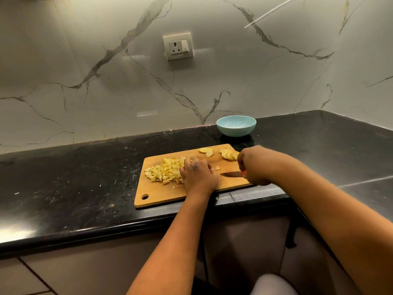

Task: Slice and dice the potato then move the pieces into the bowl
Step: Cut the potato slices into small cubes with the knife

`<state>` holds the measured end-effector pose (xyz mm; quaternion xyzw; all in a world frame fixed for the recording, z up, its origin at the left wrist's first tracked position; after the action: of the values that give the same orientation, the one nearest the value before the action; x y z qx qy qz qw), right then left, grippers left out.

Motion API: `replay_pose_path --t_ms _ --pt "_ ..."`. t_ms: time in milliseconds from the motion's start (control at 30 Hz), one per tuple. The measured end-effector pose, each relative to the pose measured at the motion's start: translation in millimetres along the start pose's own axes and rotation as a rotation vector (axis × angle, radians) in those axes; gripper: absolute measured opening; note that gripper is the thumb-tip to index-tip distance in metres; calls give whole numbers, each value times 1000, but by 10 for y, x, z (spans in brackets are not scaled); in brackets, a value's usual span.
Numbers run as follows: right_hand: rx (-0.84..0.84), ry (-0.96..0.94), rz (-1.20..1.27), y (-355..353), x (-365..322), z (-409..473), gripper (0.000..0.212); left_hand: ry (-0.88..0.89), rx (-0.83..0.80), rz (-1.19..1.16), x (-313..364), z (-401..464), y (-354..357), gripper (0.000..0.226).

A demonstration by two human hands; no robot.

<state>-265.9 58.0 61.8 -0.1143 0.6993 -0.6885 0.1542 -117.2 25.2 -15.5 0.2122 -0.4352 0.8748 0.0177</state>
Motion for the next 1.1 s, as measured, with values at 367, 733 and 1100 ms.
replay_pose_path --t_ms 367,733,1100 --pt "182 125 319 -3 473 300 19 265 -170 11 215 116 95 27" --pt "284 407 1127 393 979 504 11 168 22 88 126 292 -101 26" --pt "205 519 1424 569 1049 577 9 358 -394 109 845 540 463 49"
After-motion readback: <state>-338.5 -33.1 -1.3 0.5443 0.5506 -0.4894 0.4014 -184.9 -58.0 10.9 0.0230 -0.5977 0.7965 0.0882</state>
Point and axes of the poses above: each hand's wrist, its own z-axis towards the middle knuckle, its own y-axis out of the palm, x = y × z, the point moved 6 cm from there along z, towards the middle knuckle, and after that the axes turned 7 degrees about x, right-handed, at the moved point
